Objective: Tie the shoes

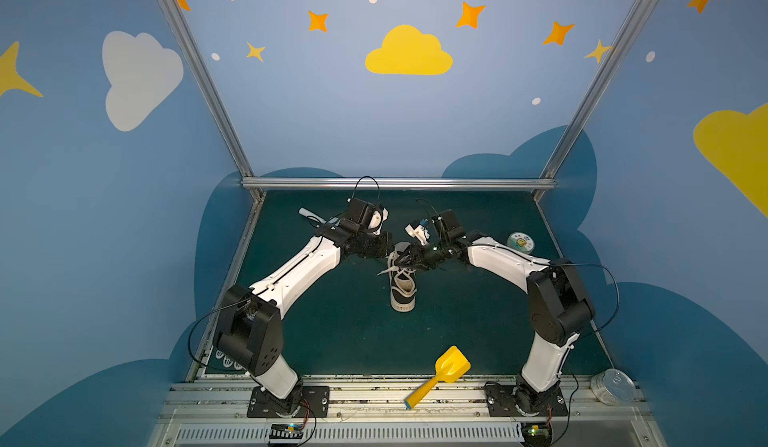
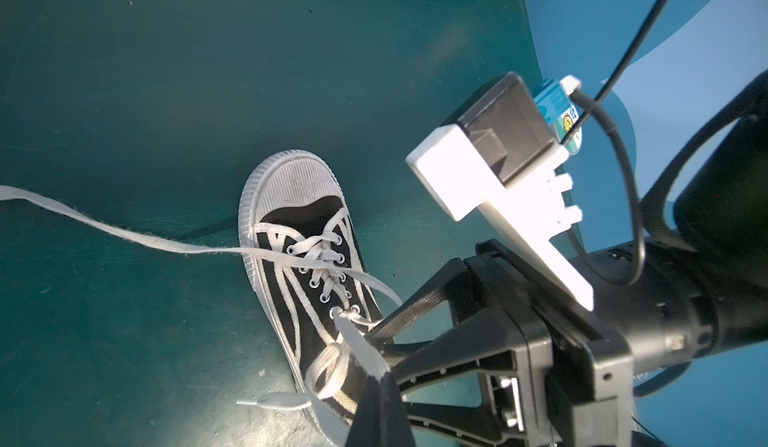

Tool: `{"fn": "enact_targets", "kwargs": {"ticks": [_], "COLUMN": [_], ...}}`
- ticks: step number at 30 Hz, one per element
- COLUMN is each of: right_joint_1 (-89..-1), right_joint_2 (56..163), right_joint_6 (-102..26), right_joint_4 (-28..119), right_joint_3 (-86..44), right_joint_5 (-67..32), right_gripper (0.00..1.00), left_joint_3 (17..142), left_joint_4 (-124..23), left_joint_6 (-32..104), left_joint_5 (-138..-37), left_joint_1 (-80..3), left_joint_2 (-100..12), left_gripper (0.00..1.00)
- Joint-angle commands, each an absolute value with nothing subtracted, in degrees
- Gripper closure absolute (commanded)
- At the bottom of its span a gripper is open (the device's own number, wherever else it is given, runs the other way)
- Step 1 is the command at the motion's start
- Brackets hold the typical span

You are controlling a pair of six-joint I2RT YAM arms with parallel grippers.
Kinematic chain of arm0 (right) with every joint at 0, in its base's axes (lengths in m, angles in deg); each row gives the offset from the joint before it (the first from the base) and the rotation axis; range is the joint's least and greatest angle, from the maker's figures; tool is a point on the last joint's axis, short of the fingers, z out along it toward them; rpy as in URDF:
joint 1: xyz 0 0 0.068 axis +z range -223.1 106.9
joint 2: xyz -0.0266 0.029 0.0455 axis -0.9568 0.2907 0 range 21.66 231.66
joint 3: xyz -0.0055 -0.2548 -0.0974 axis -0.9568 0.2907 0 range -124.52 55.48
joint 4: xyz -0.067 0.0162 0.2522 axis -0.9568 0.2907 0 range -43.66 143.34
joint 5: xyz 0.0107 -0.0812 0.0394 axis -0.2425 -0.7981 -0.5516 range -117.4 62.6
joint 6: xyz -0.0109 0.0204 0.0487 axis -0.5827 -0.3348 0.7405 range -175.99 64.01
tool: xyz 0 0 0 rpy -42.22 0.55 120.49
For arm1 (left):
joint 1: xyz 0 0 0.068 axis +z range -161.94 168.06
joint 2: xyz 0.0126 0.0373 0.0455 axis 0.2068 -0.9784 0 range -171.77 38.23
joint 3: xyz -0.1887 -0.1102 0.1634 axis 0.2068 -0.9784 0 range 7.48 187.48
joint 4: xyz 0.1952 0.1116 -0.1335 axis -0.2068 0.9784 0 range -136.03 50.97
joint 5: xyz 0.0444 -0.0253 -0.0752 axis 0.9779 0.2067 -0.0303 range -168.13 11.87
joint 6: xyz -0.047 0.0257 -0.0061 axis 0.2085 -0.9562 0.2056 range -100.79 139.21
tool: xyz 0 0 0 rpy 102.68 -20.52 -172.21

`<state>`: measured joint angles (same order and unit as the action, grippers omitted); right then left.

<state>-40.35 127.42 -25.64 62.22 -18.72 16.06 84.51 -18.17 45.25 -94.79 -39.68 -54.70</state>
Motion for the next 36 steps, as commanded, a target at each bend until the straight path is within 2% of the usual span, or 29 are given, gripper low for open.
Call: {"fn": "enact_targets", "kwargs": {"ticks": [1,6,15,26,36], "right_joint_1": [-39.9,-39.9,-39.6,-39.6,-39.4], "right_joint_2": [129.6,131.2,132.1,131.5,125.6], "right_joint_6": [-26.7,-27.3,-26.4,-25.9,-19.0], "right_joint_4": [63.4,64.4,62.1,60.8,50.2], "right_joint_3": [-21.0,-22.2,-21.8,-21.0,-15.1], "right_joint_5": [16.7,17.0,19.1,19.4,15.6], "right_gripper": [0.63,0.62,0.71,1.00,1.00], "left_joint_3": [86.0,86.0,86.6,86.8,86.4], "left_joint_4": [-17.2,-17.3,-17.5,-17.2,-17.2], "left_joint_6": [45.6,45.8,46.3,46.1,46.3], "left_joint_5": [-95.6,-95.5,-95.8,-95.4,-95.6], "left_joint_1": [-39.5,-39.6,-39.5,-39.5,-39.4], "left_joint_2": [-52.7,-52.7,-53.1,-52.9,-52.5], "left_gripper": [0.97,0.97,0.97,0.97,0.97]}}
